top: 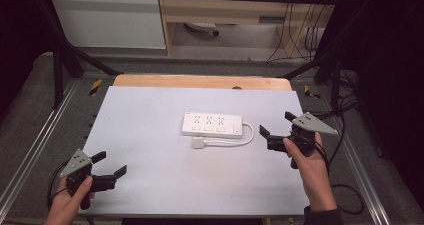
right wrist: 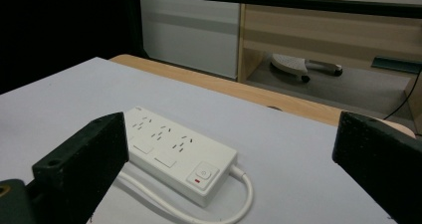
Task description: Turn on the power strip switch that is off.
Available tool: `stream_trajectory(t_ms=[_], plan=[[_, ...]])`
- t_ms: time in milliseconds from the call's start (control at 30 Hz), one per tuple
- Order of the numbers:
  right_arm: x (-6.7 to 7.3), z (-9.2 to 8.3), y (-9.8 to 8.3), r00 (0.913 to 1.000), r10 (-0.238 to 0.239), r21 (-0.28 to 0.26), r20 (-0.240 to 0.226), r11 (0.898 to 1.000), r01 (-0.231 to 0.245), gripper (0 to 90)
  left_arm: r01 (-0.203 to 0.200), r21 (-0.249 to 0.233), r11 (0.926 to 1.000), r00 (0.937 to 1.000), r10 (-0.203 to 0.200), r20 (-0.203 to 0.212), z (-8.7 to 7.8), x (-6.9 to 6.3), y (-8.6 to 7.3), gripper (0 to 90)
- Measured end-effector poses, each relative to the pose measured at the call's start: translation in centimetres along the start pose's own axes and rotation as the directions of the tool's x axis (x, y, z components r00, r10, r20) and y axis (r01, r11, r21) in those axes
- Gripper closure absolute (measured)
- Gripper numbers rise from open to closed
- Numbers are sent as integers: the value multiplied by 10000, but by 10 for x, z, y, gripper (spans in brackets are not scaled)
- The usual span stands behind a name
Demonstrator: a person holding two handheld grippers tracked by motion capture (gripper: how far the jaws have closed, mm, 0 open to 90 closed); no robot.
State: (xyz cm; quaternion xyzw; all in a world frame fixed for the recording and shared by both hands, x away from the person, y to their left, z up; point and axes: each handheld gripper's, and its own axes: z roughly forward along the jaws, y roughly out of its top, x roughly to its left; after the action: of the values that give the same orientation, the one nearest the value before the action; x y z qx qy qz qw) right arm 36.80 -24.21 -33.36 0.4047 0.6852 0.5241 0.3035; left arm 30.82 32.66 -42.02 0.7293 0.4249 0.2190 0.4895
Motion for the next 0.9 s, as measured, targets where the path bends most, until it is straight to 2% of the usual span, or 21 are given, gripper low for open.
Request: stream_trajectory(t_ms=[233,467,500,733,900], plan=[[-10,-16,-15,9994,69,-8,343,10000,-69,20,-12,-1,10000,10000,12,0,0,0,0,50],[-21,-28,-44,9970,521,16,566,9986,-523,26,-13,4,10000,10000,13,-24,0,0,0,51],[-22,-29,-52,9969,539,84,566,9985,-545,27,-10,5,10000,10000,10,-26,0,0,0,50],[-29,-27,-71,9956,531,272,777,9981,-553,28,-38,36,10000,10000,39,-84,0,0,0,51],[-32,-16,-91,9957,459,896,809,9946,-531,32,-33,29,10000,10000,33,-26,1,-1,0,50]])
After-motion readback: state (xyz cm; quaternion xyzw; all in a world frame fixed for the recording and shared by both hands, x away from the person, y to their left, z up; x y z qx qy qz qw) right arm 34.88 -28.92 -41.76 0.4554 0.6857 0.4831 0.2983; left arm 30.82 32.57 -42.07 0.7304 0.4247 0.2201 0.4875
